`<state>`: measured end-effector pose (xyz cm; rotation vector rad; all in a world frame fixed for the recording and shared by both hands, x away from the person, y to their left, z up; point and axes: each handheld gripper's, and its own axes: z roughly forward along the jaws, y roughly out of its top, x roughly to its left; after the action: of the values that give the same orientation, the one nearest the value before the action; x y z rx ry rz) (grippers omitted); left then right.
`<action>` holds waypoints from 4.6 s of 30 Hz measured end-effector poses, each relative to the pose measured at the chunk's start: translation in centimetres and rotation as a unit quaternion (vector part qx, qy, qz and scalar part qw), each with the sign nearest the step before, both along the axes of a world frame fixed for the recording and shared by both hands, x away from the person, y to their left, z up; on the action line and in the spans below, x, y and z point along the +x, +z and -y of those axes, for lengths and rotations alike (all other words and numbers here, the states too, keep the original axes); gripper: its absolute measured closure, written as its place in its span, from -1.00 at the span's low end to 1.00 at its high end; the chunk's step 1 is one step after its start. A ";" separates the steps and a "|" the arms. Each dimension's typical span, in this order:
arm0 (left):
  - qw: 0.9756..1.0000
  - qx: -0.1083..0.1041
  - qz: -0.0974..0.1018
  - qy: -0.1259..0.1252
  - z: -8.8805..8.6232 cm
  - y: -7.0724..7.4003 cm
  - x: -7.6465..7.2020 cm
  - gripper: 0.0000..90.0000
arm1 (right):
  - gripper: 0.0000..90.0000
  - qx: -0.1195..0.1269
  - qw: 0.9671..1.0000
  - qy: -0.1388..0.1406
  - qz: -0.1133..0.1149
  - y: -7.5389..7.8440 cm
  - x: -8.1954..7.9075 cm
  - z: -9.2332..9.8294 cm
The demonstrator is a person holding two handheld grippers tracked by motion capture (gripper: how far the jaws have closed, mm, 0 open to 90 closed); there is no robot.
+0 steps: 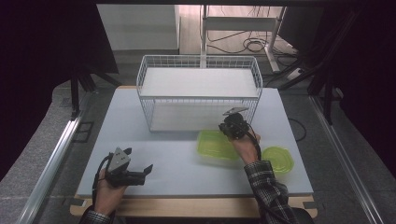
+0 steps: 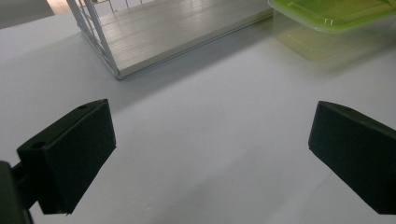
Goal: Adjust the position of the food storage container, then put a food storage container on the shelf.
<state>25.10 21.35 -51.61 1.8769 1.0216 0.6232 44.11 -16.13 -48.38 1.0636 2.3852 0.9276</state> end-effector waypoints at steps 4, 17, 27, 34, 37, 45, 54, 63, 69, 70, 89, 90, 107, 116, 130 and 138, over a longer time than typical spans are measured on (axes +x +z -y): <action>1.000 -0.006 0.009 -0.002 0.0 0.2 -0.1 -0.99 | 0.92 -0.001 1.000 0.010 -0.010 -0.1 -0.1 -0.3; 1.000 -0.006 0.013 -0.004 0.0 0.1 -0.2 -0.99 | 0.94 0.001 0.997 0.072 -0.023 -0.3 -3.3 -3.3; 1.000 -0.004 0.004 -0.007 0.1 0.1 -0.1 -0.98 | 0.95 0.013 0.999 0.046 0.003 2.5 -5.6 -0.9; 1.000 -0.014 -0.007 -0.021 0.9 0.1 0.0 -0.97 | 0.96 -0.003 1.000 -0.018 -0.004 2.3 -9.3 4.1; 1.000 -0.011 -0.012 -0.022 1.2 0.1 0.1 -0.97 | 0.96 -0.009 1.000 -0.029 -0.006 1.9 -9.9 4.7; 0.999 -0.035 -0.017 -0.030 1.2 0.3 0.1 -0.97 | 0.96 -0.039 0.997 -0.058 -0.025 0.4 -9.3 5.0; 0.998 -0.038 -0.028 -0.035 1.4 0.4 0.0 -0.88 | 0.96 -0.005 0.998 -0.030 -0.058 -0.2 -10.1 4.4; 0.998 -0.032 -0.031 -0.037 1.6 0.4 -0.1 -0.80 | 0.95 0.005 0.997 0.021 -0.075 -1.1 -10.9 2.3; 0.999 -0.030 -0.030 -0.033 1.3 0.4 -0.2 -0.79 | 0.92 0.009 0.998 0.029 -0.061 -0.9 -11.0 2.2; 0.999 -0.030 -0.029 -0.032 1.2 0.4 -0.2 -0.79 | 0.89 0.011 0.998 0.030 -0.053 -0.7 -11.0 2.5; 0.999 -0.007 -0.027 -0.019 0.3 0.2 -0.3 -0.89 | -0.48 0.085 0.994 0.060 -0.031 -0.5 -12.7 5.6; 0.999 -0.006 -0.027 -0.019 0.3 0.2 -0.3 -0.89 | -0.51 0.087 0.994 0.060 -0.031 -0.5 -12.7 5.5; 0.999 0.004 -0.030 -0.021 0.5 0.0 -0.2 -0.89 | -0.91 0.090 0.990 0.064 -0.083 -1.1 -12.0 4.6; 0.999 0.015 -0.030 -0.025 0.7 0.0 -0.2 -0.89 | -0.48 0.100 0.989 0.049 -0.096 -0.5 -11.5 4.0; 0.999 0.013 -0.027 -0.024 0.6 0.0 -0.3 -0.89 | 0.17 0.165 0.972 0.026 -0.166 -1.7 -9.0 3.1; 0.999 0.012 -0.025 -0.024 0.6 0.1 -0.3 -0.89 | 0.51 0.220 0.948 0.011 -0.229 -2.4 -7.9 3.1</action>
<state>24.79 20.77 -51.55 1.9418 1.0018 0.5644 36.20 -19.27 -50.73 1.5647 2.6189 1.3946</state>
